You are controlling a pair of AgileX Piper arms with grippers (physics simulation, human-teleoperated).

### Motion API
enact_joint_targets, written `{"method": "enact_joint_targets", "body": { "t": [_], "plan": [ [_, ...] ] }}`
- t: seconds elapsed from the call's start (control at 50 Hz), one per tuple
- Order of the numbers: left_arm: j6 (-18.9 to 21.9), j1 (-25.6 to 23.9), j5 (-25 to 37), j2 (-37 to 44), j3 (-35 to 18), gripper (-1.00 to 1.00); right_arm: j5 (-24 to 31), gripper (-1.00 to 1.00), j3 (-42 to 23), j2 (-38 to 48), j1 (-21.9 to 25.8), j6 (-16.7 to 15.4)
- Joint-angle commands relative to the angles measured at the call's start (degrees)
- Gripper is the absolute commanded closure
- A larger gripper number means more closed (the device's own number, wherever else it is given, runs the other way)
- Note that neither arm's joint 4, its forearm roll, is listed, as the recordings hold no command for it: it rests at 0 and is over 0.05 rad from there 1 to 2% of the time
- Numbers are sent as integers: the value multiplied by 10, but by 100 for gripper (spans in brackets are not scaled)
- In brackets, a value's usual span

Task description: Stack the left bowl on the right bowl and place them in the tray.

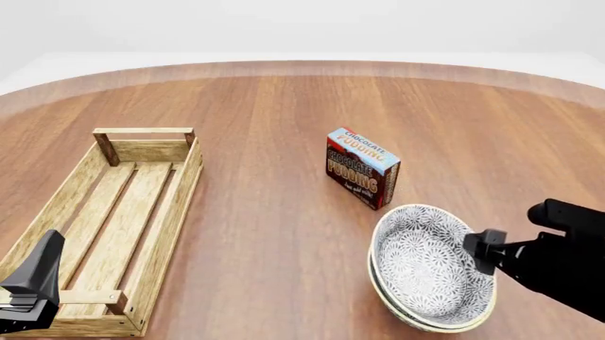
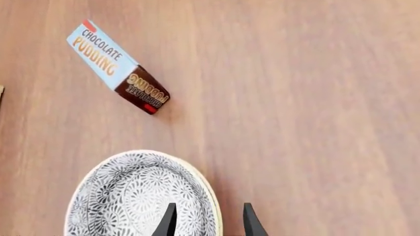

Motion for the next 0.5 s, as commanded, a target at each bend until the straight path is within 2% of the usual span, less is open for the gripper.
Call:
{"method": "enact_joint_targets", "body": {
  "t": [0.02,0.2,0.38,0.5],
  "plan": [
    [0,0,0,0,0,-100,-36,-100,22,25,11,7],
    [0,0,0,0,0,-100,-60,-100,36,38,13,12],
    [0,0,0,0,0,-100,-114,-100,66,68,19,25],
    [0,0,0,0,0,-100,-120,-100,69,71,20,27]
  ]
}}
